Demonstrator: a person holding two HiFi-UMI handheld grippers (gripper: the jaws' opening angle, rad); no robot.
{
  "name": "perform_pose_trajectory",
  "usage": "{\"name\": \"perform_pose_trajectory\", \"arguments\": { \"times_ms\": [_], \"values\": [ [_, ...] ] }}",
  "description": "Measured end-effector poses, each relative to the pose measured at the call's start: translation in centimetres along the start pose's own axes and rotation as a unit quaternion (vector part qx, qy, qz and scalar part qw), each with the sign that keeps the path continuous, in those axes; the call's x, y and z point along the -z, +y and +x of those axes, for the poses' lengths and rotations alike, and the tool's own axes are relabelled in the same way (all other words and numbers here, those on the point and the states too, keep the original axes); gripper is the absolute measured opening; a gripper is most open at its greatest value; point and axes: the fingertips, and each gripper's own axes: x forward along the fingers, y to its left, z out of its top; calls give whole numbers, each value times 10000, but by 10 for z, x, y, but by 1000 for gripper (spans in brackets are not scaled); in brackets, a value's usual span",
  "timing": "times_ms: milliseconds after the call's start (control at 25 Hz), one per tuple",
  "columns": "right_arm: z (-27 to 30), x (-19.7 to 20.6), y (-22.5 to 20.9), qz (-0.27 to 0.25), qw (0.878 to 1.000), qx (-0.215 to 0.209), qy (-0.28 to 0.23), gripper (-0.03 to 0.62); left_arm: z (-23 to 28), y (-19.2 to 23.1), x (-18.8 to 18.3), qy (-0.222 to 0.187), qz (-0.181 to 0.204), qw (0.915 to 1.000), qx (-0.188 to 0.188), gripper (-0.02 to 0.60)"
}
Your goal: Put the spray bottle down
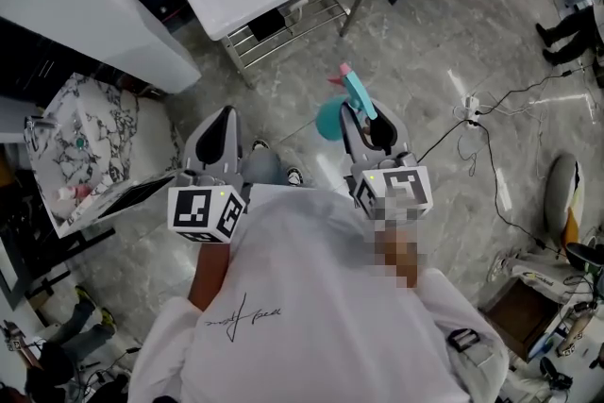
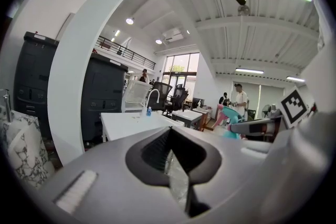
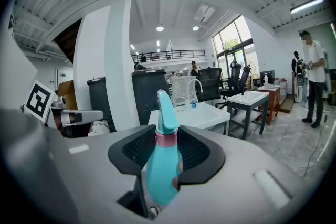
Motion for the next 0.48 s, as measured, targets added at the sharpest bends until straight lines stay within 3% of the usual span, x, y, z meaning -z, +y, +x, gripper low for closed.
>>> {"name": "perform_pose_trajectory", "arguments": {
  "times_ms": [480],
  "values": [
    [51, -19, -30, -158, 9998, 56, 48, 127, 66, 21, -9, -75, -143, 9998, 94, 37]
  ]
}}
